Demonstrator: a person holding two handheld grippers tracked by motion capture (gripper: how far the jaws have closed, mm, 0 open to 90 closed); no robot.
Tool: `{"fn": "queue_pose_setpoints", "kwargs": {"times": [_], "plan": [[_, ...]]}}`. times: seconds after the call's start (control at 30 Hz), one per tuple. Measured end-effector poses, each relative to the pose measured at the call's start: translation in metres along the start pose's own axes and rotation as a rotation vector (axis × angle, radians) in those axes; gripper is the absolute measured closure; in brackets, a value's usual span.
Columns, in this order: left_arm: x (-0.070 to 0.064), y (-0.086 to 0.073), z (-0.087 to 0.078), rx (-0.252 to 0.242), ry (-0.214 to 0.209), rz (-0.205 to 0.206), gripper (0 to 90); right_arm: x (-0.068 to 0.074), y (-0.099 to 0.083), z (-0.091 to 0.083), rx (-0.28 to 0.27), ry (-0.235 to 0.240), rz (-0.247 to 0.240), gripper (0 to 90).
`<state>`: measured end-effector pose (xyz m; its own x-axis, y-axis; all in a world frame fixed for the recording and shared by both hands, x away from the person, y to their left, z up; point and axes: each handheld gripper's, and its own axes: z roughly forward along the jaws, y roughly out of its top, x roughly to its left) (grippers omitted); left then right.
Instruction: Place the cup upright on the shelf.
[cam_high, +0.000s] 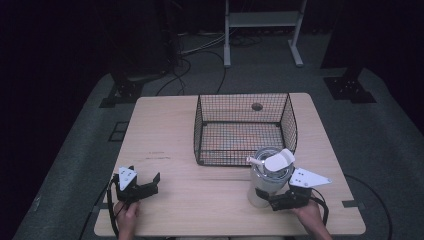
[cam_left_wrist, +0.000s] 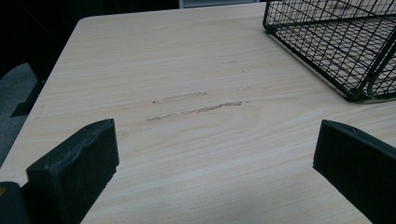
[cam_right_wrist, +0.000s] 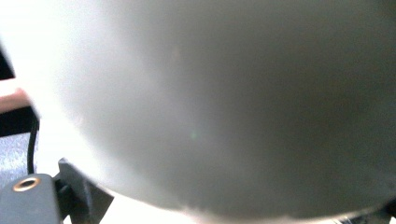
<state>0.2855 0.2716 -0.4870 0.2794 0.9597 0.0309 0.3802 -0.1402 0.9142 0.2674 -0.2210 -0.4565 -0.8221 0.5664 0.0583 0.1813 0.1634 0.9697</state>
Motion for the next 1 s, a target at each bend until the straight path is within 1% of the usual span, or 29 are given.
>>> {"fn": "queue_pose_setpoints", "kwargs": {"times": [0.23, 0.3, 0.33, 0.4, 0.47, 0.57, 0.63, 0.67, 0.77, 0.87, 0.9, 0.93, 0.97, 1.0], "plan": [[0.0, 0.0, 0.0, 0.0, 0.0, 0.0, 0.0, -0.001, 0.02, -0.003, -0.048, 0.009, 0.002, 8.6], [0.0, 0.0, 0.0, 0.0, -0.001, -0.001, 0.0, -0.002, 0.025, -0.002, -0.053, 0.009, 0.002, 8.6], [0.0, 0.0, 0.0, 0.0, -0.001, -0.001, 0.0, -0.002, 0.025, -0.002, -0.053, 0.009, 0.002, 8.6], [0.0, 0.0, 0.0, 0.0, 0.0, -0.001, 0.0, -0.003, 0.03, -0.001, -0.066, 0.007, 0.003, 8.5], [0.0, 0.0, 0.0, 0.0, 0.0, 0.001, 0.0, -0.005, 0.035, 0.0, -0.069, 0.011, 0.01, 8.6], [0.0, 0.0, 0.0, 0.001, 0.0, 0.0, 0.0, -0.005, 0.042, 0.0, -0.07, 0.013, 0.005, 8.6], [0.0, 0.0, 0.0, 0.001, -0.001, -0.002, 0.0, -0.005, 0.049, 0.001, -0.069, 0.018, -0.017, 8.5], [0.0, 0.0, 0.0, 0.001, -0.001, -0.002, 0.0, -0.005, 0.049, 0.001, -0.069, 0.018, -0.017, 8.5], [0.0, 0.0, 0.0, 0.002, -0.001, -0.002, 0.0, -0.005, 0.058, 0.003, -0.067, 0.028, -0.025, 8.6], [0.0, 0.0, 0.0, 0.003, -0.002, -0.002, 0.0, -0.004, 0.062, 0.005, -0.068, 0.035, -0.025, 8.6], [0.0, 0.0, 0.0, 0.003, -0.002, -0.002, 0.0, -0.003, 0.065, 0.007, -0.075, 0.038, -0.038, 8.4], [0.0, 0.0, 0.0, 0.002, -0.002, -0.002, 0.0, -0.003, 0.065, 0.007, -0.075, 0.038, -0.038, 8.4], [0.0, 0.0, 0.0, 0.003, -0.002, -0.003, 0.0, -0.002, 0.069, 0.009, -0.071, 0.041, -0.048, 8.3], [0.0, 0.0, 0.0, 0.002, -0.002, -0.004, 0.0, -0.002, 0.071, 0.01, -0.07, 0.048, -0.041, 8.3]]}}
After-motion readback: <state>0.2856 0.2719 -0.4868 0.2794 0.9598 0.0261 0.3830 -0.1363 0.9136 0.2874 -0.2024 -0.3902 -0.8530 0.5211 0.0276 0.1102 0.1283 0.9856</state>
